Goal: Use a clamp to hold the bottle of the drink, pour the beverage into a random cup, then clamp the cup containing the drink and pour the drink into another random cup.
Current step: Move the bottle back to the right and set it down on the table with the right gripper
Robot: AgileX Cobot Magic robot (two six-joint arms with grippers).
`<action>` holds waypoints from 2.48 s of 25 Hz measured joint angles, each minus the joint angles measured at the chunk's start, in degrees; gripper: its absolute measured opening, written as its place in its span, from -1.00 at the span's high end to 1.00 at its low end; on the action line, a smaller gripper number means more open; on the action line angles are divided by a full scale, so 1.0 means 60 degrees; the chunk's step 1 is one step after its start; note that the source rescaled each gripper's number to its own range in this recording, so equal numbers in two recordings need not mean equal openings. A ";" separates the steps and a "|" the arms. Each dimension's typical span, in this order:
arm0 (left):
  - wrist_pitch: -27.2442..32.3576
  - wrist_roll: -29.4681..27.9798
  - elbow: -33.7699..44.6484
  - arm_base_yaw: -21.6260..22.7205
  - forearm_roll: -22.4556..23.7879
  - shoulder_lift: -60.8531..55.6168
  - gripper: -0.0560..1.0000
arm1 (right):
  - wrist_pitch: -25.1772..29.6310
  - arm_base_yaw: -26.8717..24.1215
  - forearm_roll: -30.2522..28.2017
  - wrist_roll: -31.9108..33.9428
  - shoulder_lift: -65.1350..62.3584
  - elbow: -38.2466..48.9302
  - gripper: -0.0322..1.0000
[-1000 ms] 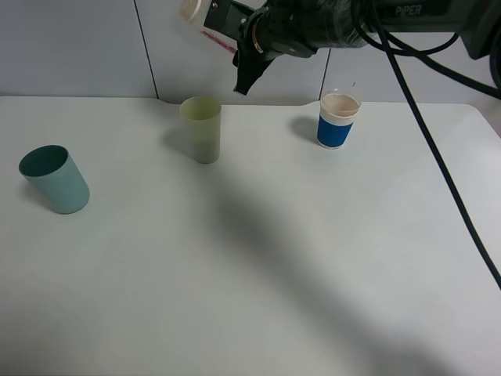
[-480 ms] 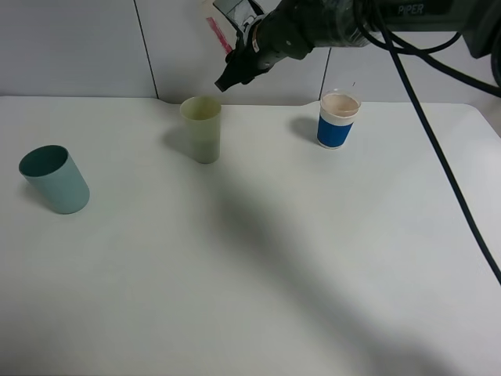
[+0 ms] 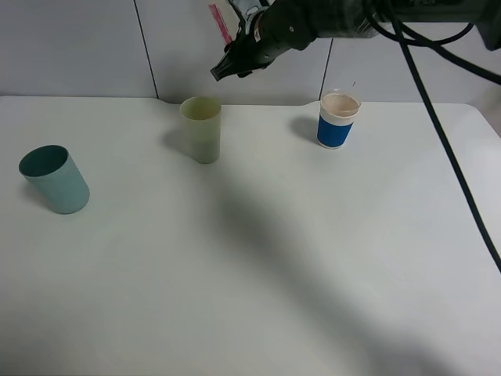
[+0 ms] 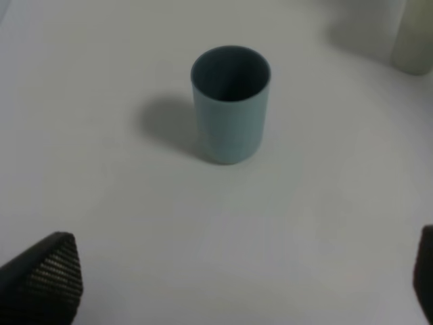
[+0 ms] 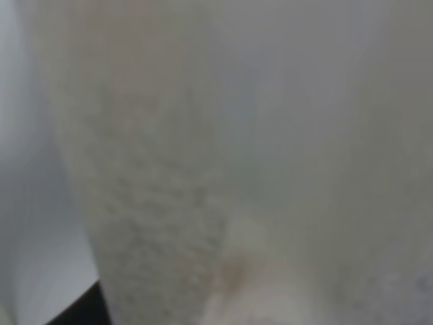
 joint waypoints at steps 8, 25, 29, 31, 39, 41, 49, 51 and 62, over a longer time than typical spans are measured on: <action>0.0000 0.0000 0.0000 0.0000 0.0000 0.0000 -1.00 | 0.0293 -0.0193 0.0249 -0.0781 -0.0909 0.0071 0.88; 0.0000 0.0000 0.0000 0.0000 0.0000 0.0000 -1.00 | -0.1951 -0.0192 0.3532 -0.4004 -0.2551 0.3974 0.88; 0.0000 0.0000 0.0000 0.0000 0.0000 0.0000 -1.00 | -0.2172 -0.0192 0.3906 -0.4033 -0.3204 0.4842 0.88; 0.0000 0.0000 0.0000 0.0000 0.0000 0.0000 -1.00 | -0.2238 -0.0192 0.3935 -0.4033 -0.3436 0.5241 0.88; 0.0000 0.0000 0.0000 0.0000 0.0000 0.0000 -1.00 | -0.3437 -0.0192 0.4191 -0.4041 -0.4615 0.7623 0.88; 0.0000 0.0000 0.0000 0.0000 0.0000 0.0000 -1.00 | -0.3768 -0.0192 0.4259 -0.4041 -0.4925 0.8234 0.88; 0.0000 0.0000 0.0000 0.0000 0.0000 0.0000 -1.00 | -0.4885 -0.0192 0.4472 -0.4041 -0.5630 0.9929 0.88; 0.0000 0.0000 0.0000 0.0000 0.0000 0.0000 -1.00 | -0.5480 -0.0192 0.4667 -0.4041 -0.5747 1.0677 0.88; 0.0000 0.0000 0.0000 0.0000 0.0000 0.0000 -1.00 | -0.9505 -0.0192 0.5965 -0.5143 -0.5648 1.3188 0.88</action>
